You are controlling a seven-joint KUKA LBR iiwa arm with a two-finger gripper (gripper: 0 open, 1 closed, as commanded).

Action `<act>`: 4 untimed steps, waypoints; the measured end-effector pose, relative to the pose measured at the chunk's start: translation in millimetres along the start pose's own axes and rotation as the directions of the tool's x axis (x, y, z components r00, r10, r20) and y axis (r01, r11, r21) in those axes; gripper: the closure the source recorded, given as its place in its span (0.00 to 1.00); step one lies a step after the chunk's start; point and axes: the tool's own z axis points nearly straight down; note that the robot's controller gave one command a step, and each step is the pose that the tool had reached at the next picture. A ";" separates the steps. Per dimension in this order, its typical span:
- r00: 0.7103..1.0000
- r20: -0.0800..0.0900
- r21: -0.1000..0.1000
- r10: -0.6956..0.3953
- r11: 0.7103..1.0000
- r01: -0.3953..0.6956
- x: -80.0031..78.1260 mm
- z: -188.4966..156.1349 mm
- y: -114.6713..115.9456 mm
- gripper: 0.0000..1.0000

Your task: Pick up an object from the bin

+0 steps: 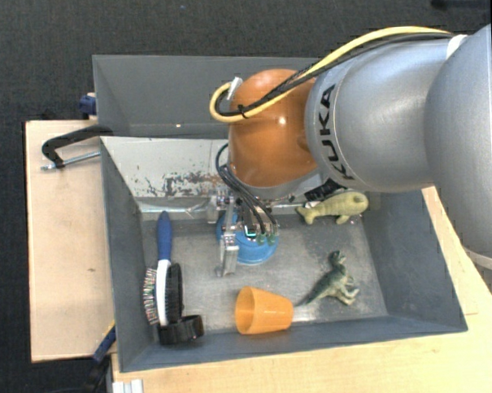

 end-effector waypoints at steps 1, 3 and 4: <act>0.995 0.004 0.003 -0.096 0.995 0.096 -35.7 79.5 -50.7 0.00; 0.997 0.013 -0.003 -0.081 0.997 0.081 -42.2 90.1 -105.7 1.00; 0.997 0.009 -0.001 -0.080 0.997 0.080 -41.2 91.6 -107.3 0.00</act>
Offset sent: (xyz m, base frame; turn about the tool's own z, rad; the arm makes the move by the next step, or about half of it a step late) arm 0.0348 -0.0479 -0.0765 -0.0989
